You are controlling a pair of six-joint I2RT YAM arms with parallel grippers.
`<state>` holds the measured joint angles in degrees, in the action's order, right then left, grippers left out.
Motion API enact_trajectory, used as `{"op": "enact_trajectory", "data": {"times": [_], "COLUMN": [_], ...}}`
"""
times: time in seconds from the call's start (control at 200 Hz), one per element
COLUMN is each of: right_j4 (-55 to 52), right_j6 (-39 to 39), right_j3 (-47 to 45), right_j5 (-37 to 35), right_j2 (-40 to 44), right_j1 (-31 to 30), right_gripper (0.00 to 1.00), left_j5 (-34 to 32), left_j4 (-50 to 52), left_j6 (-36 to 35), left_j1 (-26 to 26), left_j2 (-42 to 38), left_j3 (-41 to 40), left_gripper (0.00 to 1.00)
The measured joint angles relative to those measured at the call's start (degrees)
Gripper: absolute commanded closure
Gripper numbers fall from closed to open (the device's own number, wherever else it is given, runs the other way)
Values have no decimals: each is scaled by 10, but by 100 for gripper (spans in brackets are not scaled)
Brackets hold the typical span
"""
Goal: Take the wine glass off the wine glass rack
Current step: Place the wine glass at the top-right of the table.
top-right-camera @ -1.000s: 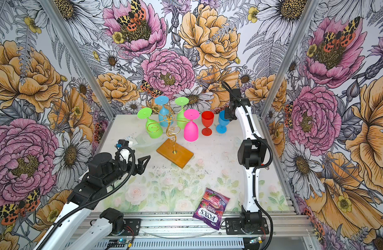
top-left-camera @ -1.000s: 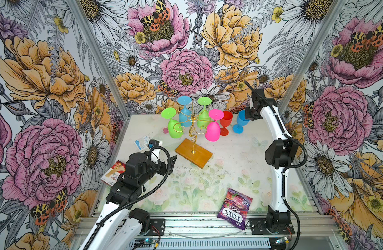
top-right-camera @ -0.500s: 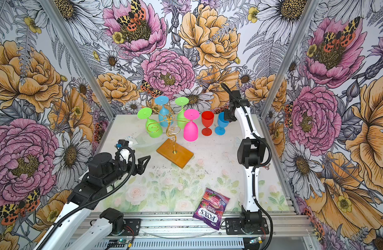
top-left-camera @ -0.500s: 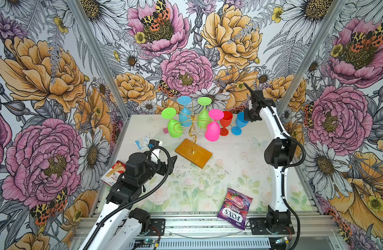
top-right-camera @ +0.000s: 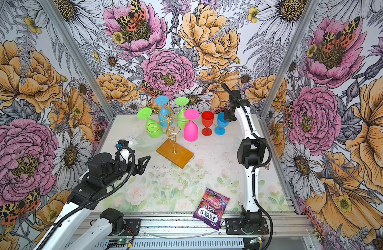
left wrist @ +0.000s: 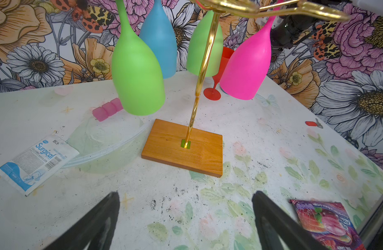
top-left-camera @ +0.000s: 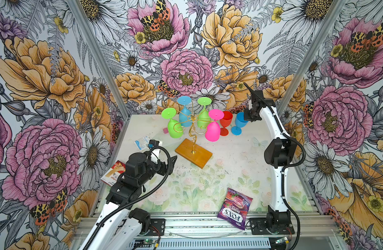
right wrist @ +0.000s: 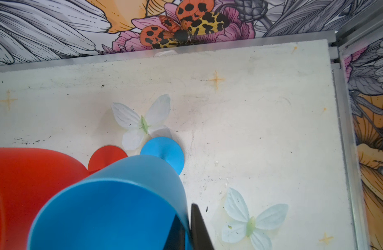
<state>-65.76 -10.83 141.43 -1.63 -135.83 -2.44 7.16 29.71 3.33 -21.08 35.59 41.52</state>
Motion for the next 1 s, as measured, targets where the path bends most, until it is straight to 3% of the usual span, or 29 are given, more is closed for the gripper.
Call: {"op": "enact_trajectory", "data": {"times": [0.596, 1.001], "right_j4": [0, -2], "right_j6": [-1, 1], "right_j3": [35, 12], "right_j5": [15, 15], "right_j2": [-2, 38], "right_j1": [0, -3], "right_gripper": [71, 51], "left_j5": [3, 23], "left_j4": [0, -15], "left_j6": [0, 7], "left_j1": [0, 21], "left_j2": [0, 0], "left_j3": [0, -2], "left_gripper": [3, 3]}}
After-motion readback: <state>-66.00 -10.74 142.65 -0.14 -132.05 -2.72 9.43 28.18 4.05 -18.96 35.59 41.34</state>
